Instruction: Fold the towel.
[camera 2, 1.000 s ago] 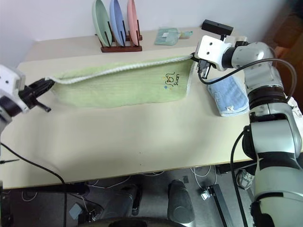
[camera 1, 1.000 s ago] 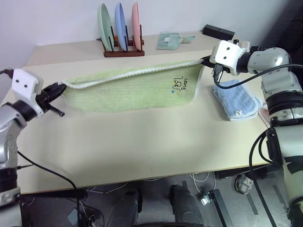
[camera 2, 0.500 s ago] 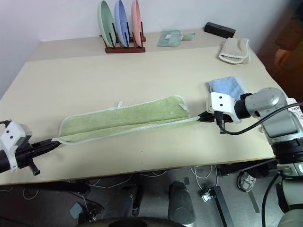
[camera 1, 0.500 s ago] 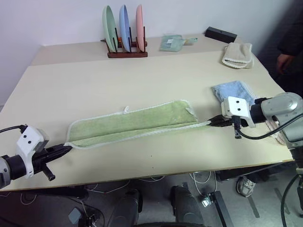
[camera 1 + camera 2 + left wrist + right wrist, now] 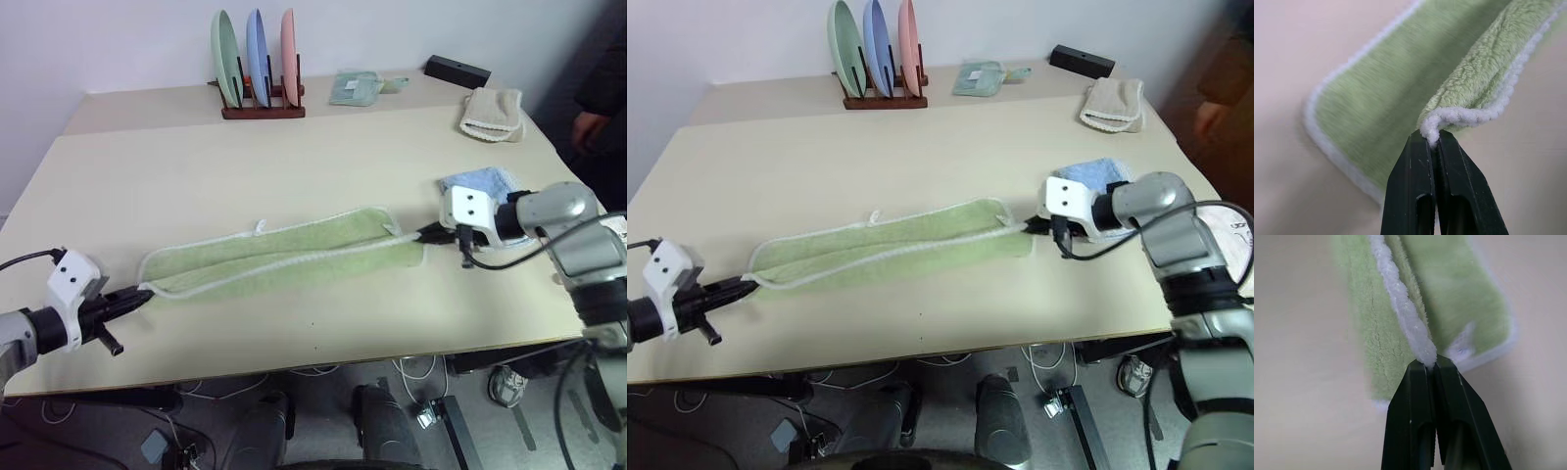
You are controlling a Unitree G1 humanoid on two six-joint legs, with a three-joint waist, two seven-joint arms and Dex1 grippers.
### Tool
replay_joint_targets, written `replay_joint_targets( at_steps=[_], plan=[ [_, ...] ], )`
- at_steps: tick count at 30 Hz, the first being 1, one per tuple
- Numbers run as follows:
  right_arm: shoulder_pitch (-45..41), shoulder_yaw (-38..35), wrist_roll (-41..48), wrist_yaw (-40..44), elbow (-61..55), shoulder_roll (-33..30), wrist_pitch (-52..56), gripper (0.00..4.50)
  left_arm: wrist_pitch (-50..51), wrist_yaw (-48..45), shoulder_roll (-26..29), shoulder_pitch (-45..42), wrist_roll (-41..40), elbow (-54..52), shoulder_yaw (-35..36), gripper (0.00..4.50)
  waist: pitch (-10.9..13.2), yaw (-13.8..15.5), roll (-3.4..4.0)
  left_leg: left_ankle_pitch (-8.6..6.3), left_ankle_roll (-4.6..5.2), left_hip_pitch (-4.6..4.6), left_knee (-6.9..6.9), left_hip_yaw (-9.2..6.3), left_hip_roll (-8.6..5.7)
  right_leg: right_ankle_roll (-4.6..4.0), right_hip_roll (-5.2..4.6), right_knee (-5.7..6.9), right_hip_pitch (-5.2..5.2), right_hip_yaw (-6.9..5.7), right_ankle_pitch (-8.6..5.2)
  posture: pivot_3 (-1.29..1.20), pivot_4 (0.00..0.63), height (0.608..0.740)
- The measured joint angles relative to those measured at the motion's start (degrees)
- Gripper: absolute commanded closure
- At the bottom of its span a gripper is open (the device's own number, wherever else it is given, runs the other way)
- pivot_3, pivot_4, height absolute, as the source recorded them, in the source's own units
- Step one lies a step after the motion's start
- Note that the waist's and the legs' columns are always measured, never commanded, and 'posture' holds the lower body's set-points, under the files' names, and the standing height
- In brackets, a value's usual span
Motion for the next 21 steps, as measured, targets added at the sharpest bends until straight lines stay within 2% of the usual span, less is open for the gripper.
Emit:
replay_joint_targets(
  at_steps=[8,14,17,21],
  plan=[
    [-12.93,3.87,-7.26,-5.87,23.37,10.42,-10.22,4.47,-1.04,0.01,0.25,-8.54,1.94,9.76,-5.36,4.50,0.00,-0.43,0.00,0.02,-0.04,-0.02,-0.11,-0.03,0.02,-0.08,0.06,0.02,-0.13,0.00,0.07,0.00,0.150,0.738],
    [-16.58,4.61,-10.27,-8.94,33.70,13.60,-15.26,4.47,-1.14,0.68,-0.31,-9.66,2.57,12.82,-6.91,4.50,0.00,-0.47,0.01,0.03,-0.06,-0.02,-0.11,-0.05,0.04,-0.11,0.10,0.05,-0.15,0.00,0.09,0.00,0.150,0.738],
    [-17.14,4.44,-10.77,-10.10,35.95,14.02,-15.99,3.56,-0.50,1.19,-0.96,-9.70,2.25,13.30,-6.87,3.54,0.00,-0.47,0.01,0.03,-0.07,-0.02,-0.10,-0.05,0.04,-0.11,0.10,0.06,-0.15,0.01,0.10,0.00,0.150,0.738],
    [-17.88,3.37,-10.84,-13.53,37.17,14.18,-16.37,1.73,-0.21,3.75,-2.02,-9.75,2.33,14.58,-5.73,1.67,0.00,-0.49,0.01,0.04,-0.08,-0.02,-0.11,-0.07,0.04,-0.13,0.12,0.08,-0.16,0.01,0.10,0.00,0.150,0.738]
  ],
)
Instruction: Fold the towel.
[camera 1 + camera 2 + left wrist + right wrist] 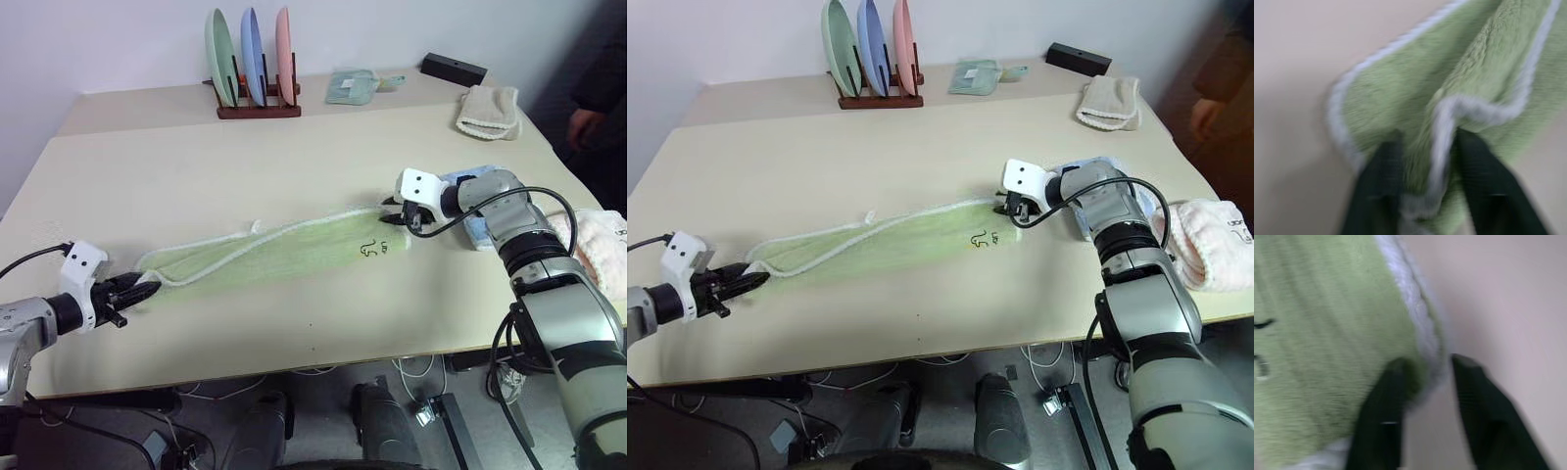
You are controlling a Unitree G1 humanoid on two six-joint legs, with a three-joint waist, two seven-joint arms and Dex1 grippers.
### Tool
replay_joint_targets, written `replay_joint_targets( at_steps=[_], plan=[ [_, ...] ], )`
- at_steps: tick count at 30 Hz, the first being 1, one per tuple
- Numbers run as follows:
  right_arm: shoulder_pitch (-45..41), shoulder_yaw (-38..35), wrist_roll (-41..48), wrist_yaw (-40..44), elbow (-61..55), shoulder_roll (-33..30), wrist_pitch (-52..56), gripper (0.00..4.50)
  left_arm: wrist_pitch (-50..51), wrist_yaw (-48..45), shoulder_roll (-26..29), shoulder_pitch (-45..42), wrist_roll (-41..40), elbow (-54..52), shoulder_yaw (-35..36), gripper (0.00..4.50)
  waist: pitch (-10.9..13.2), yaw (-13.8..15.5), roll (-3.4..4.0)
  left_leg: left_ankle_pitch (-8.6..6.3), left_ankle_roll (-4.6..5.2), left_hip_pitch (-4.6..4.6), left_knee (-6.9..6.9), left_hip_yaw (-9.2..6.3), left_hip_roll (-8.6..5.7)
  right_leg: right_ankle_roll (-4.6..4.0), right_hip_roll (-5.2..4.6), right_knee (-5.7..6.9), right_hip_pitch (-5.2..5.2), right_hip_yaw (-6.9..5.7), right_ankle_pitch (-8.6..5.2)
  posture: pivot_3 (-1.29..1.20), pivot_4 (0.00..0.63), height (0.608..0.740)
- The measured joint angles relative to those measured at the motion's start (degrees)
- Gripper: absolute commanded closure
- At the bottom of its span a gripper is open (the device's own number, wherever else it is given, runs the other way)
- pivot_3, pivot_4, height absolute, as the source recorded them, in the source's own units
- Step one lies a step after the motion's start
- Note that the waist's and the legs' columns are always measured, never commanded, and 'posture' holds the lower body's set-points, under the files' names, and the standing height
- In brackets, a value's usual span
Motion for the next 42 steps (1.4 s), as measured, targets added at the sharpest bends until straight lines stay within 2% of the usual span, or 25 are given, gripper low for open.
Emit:
replay_joint_targets(
  at_steps=[1,8,14,17,20,23,25,29,32,36,42],
  plan=[
    [-0.25,-0.39,-0.01,-1.15,0.30,-0.01,-0.07,1.19,0.03,0.91,-0.55,-0.25,-0.07,0.41,0.47,1.15,0.00,0.00,0.00,0.00,0.00,0.00,0.00,0.00,0.00,0.00,0.01,0.00,0.00,0.00,0.00,0.00,0.150,0.738],
    [-0.12,-1.30,-0.37,-4.47,0.63,-0.13,-1.16,1.19,2.94,8.52,-5.72,-5.76,-4.84,1.01,6.73,1.15,-0.01,0.07,-0.01,0.01,-0.03,0.00,0.02,-0.01,0.01,-0.01,0.02,0.00,0.01,0.00,0.02,0.00,0.150,0.738],
    [3.46,-2.56,-0.01,-5.59,-2.60,-0.57,-0.76,1.19,0.32,18.78,-8.63,-8.96,-2.42,5.72,8.94,1.15,-0.02,-0.08,-0.02,0.03,-0.07,0.00,0.02,0.00,-0.02,-0.03,0.06,0.00,-0.01,0.02,0.03,0.00,0.150,0.738],
    [5.20,-2.90,0.28,-5.37,-6.30,-1.27,0.27,1.19,-1.08,18.55,-8.75,-8.43,-2.81,6.05,9.82,1.15,-0.02,-0.04,-0.02,0.03,-0.09,0.00,0.02,0.01,0.00,-0.04,0.10,0.00,-0.02,0.02,0.04,0.00,0.150,0.738],
    [6.69,-3.81,1.09,-5.06,-9.81,-2.03,1.54,1.19,-1.22,12.82,-8.55,-5.38,-6.24,2.47,11.13,1.15,-0.02,0.01,-0.02,0.03,-0.09,-0.01,0.02,0.03,0.04,-0.04,0.10,-0.01,-0.02,0.04,0.04,0.00,0.150,0.738],
    [8.10,-4.01,1.40,-4.83,-12.63,-2.46,2.67,1.19,-1.66,6.40,-5.30,-1.82,-6.90,-1.96,9.27,1.15,-0.03,0.08,-0.04,0.03,-0.09,-0.01,0.02,0.02,0.04,-0.07,0.14,0.00,-0.01,0.04,0.05,0.00,0.150,0.738],
    [8.98,-4.03,1.58,-4.76,-14.20,-2.57,3.55,1.19,-4.92,2.65,-2.26,0.67,-4.42,-4.46,6.08,1.15,-0.03,0.10,-0.04,0.04,-0.11,0.00,0.02,0.03,0.04,-0.10,0.15,-0.02,0.00,0.04,0.07,0.00,0.150,0.738],
    [10.24,-4.13,1.93,-4.78,-16.14,-2.57,4.96,1.19,-11.82,0.25,-1.07,1.10,2.11,-5.82,-1.18,1.15,-0.03,0.17,-0.01,0.04,-0.10,0.00,0.02,0.03,0.05,-0.11,0.16,-0.03,0.01,0.04,0.07,0.00,0.150,0.738],
    [10.95,-4.38,2.33,-4.80,-17.54,-2.54,5.85,1.19,-17.29,2.44,-1.11,-1.53,8.17,-2.14,-5.24,1.15,-0.03,0.17,-0.02,0.04,-0.10,0.00,0.01,0.03,0.06,-0.13,0.20,-0.04,0.01,0.04,0.09,0.00,0.150,0.738],
    [11.70,-4.76,2.45,-5.01,-18.93,-2.57,6.84,1.19,-22.23,7.87,-2.91,-6.31,12.90,3.81,-6.97,1.15,-0.03,0.13,-0.02,0.04,-0.10,0.01,0.01,0.02,0.06,-0.13,0.21,-0.03,-0.01,0.04,0.09,0.00,0.150,0.738],
    [12.73,-5.08,2.70,-5.11,-21.14,-2.69,7.72,1.19,-19.36,16.01,-7.25,-12.90,10.77,9.64,-3.20,1.15,-0.03,0.01,-0.03,0.04,-0.10,-0.01,0.03,0.02,0.06,-0.11,0.21,-0.01,-0.03,0.04,0.11,0.00,0.150,0.738]
  ],
)
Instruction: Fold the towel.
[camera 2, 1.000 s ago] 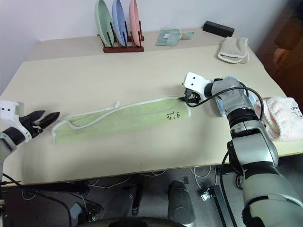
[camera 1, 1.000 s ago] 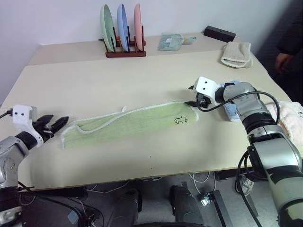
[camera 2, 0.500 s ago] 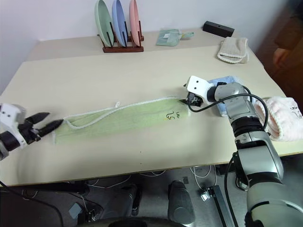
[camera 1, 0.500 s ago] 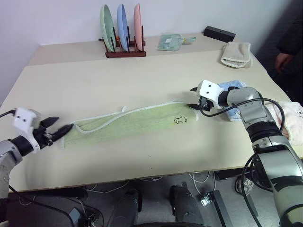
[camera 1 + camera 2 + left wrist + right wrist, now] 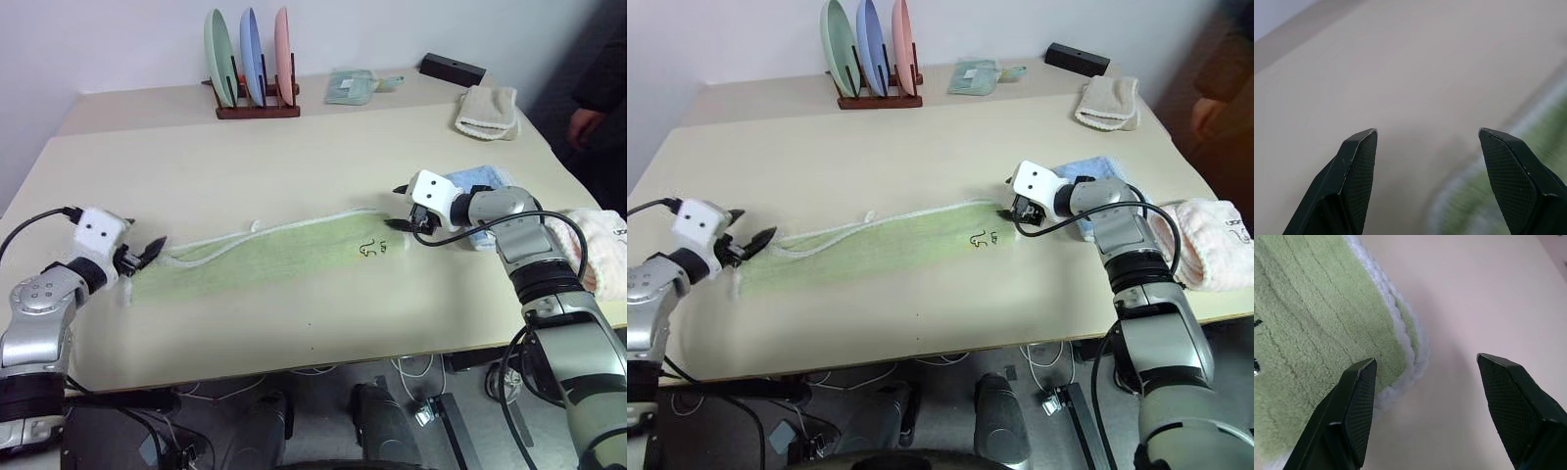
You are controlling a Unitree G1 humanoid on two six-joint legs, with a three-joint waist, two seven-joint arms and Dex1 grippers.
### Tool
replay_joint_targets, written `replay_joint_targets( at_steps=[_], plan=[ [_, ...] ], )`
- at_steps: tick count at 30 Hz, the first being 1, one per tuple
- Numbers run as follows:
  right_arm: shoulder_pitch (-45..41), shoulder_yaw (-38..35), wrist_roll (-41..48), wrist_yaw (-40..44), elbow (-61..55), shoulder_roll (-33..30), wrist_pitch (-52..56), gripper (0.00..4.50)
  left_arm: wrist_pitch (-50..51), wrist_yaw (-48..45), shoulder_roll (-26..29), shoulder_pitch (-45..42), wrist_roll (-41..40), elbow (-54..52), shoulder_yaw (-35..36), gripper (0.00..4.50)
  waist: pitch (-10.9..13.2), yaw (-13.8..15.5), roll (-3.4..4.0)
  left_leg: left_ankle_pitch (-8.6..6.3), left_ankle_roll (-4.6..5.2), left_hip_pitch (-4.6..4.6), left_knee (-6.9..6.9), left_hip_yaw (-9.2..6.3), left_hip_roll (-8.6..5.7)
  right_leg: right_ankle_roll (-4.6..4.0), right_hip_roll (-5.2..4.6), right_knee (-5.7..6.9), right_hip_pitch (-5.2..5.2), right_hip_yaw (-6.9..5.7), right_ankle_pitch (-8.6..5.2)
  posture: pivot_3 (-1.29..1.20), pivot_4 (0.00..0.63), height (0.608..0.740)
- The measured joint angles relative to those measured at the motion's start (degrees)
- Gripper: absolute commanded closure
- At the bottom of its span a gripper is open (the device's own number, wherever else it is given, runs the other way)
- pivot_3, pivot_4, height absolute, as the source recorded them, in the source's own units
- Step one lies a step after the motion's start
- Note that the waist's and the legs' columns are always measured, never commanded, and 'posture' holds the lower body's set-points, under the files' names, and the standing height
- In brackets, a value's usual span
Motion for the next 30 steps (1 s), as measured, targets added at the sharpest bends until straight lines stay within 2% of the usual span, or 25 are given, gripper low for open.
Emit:
replay_joint_targets(
  at_steps=[7,12,15,19,25,30],
  plan=[
    [1.67,-0.73,1.42,0.23,-2.88,-1.60,1.36,1.19,1.89,4.07,-0.97,2.04,-1.10,2.13,3.10,1.15,0.00,0.12,0.00,0.00,0.00,-0.01,-0.01,0.00,0.01,0.00,0.00,-0.02,0.00,0.00,0.00,0.00,0.150,0.738],
    [3.43,-1.48,2.02,0.49,-6.05,-2.68,2.26,1.19,0.61,-4.40,-0.14,7.92,-5.58,-5.32,4.12,1.15,-0.01,0.18,-0.03,0.00,0.00,-0.03,0.01,0.00,0.04,-0.01,0.00,-0.02,0.01,0.00,0.01,0.00,0.150,0.738],
    [4.75,-1.47,2.04,0.49,-7.09,-2.61,3.22,1.19,-0.14,-10.56,3.38,9.94,-5.57,-8.37,2.16,1.15,0.00,0.25,-0.02,0.00,0.00,-0.02,0.01,0.02,0.03,-0.02,0.00,-0.02,0.01,0.00,0.01,0.00,0.150,0.738],
    [5.08,-1.48,2.04,0.40,-8.36,-2.53,4.14,1.19,-2.47,-13.58,5.81,10.02,-2.12,-9.08,-2.03,1.15,0.00,0.19,-0.01,0.00,0.00,0.00,-0.01,0.02,0.03,-0.03,0.02,-0.02,0.02,0.00,0.01,0.00,0.150,0.738],
    [6.30,-1.50,2.25,0.14,-11.13,-2.17,6.11,1.19,-8.96,-9.52,5.91,6.02,6.82,-2.56,-8.27,1.15,0.00,0.22,-0.01,0.00,0.00,0.00,-0.01,0.01,0.04,-0.03,0.05,-0.03,0.02,0.00,0.02,0.00,0.150,0.738],
    [7.24,-1.57,2.70,-0.21,-13.24,-2.17,7.28,1.19,-8.41,-1.98,1.54,-0.47,7.74,3.03,-7.18,1.15,0.00,0.35,-0.02,0.00,0.00,-0.01,0.05,-0.01,0.03,-0.02,0.05,0.00,0.02,-0.01,0.03,0.00,0.150,0.738]
  ],
)
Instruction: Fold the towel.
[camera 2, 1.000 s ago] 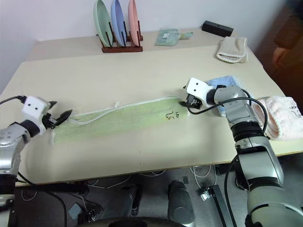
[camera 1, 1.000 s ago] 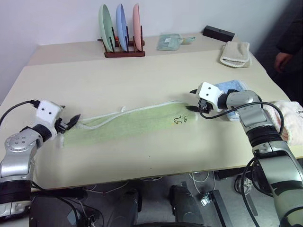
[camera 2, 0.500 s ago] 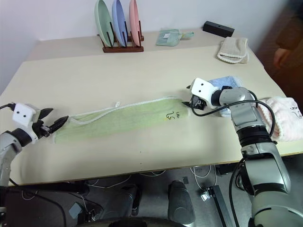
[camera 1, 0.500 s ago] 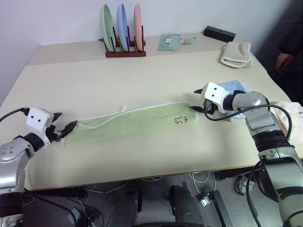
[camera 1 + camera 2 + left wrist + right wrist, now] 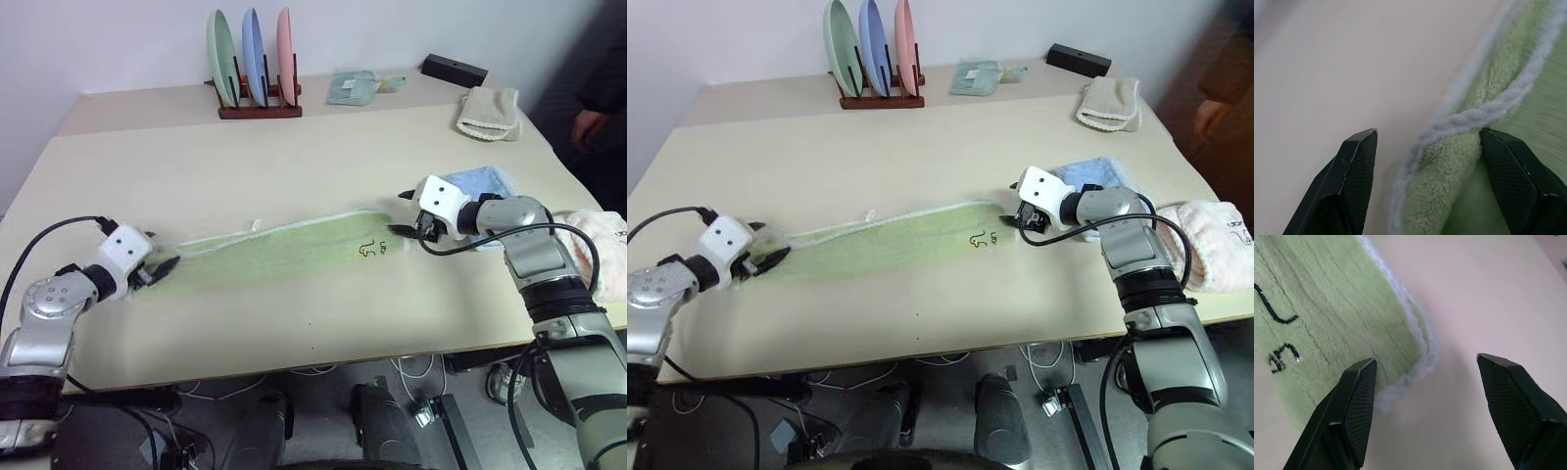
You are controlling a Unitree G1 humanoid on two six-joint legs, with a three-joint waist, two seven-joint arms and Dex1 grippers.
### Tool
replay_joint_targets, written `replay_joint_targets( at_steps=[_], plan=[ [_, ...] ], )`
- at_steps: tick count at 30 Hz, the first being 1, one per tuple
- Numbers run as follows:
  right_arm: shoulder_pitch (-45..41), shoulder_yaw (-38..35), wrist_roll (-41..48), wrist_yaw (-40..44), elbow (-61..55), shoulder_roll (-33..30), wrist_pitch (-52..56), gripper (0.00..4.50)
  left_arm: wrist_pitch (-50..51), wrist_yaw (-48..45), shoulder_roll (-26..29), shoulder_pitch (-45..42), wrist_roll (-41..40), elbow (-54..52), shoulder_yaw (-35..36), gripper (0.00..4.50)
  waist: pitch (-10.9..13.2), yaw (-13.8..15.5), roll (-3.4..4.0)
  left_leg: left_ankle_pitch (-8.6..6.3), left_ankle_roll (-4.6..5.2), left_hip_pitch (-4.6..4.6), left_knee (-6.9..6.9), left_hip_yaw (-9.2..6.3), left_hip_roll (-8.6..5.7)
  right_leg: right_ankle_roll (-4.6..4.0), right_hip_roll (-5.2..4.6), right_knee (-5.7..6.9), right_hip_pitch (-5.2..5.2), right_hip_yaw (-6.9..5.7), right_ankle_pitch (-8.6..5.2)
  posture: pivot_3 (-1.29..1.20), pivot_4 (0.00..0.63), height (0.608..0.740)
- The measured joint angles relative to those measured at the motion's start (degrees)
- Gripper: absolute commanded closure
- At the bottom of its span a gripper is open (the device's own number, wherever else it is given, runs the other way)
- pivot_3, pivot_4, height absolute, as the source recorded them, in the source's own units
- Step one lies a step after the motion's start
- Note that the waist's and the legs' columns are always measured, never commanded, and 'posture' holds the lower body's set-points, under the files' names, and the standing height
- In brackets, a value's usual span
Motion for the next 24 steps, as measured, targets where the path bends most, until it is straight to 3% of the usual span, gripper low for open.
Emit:
replay_joint_targets(
  at_steps=[12,16,24],
  plan=[
    [1.46,-0.71,2.81,0.37,-6.75,-0.16,6.57,1.19,12.81,5.54,-3.59,0.76,-9.26,0.69,9.55,1.15,0.00,-0.18,0.00,0.00,0.00,0.00,-0.03,0.00,0.02,0.01,0.00,0.00,-0.03,0.01,0.01,0.00,0.150,0.738],
    [6.21,-6.11,11.96,2.88,-17.62,-0.71,19.35,0.02,14.07,6.78,-3.37,5.58,-10.73,-2.33,13.62,1.10,-0.01,0.01,-0.02,-0.01,0.00,-0.03,-0.04,-0.07,0.08,0.01,0.00,-0.04,-0.02,0.01,0.01,0.00,0.150,0.738],
    [16.59,-19.44,32.05,-4.66,-38.03,1.49,49.74,0.02,13.07,5.43,-3.72,12.99,-13.28,-14.80,17.37,1.10,-0.05,1.74,-0.07,-0.01,0.00,-0.03,0.02,-0.08,0.15,-0.01,-0.03,-0.09,0.08,0.01,0.00,0.00,0.150,0.738]
  ],
)
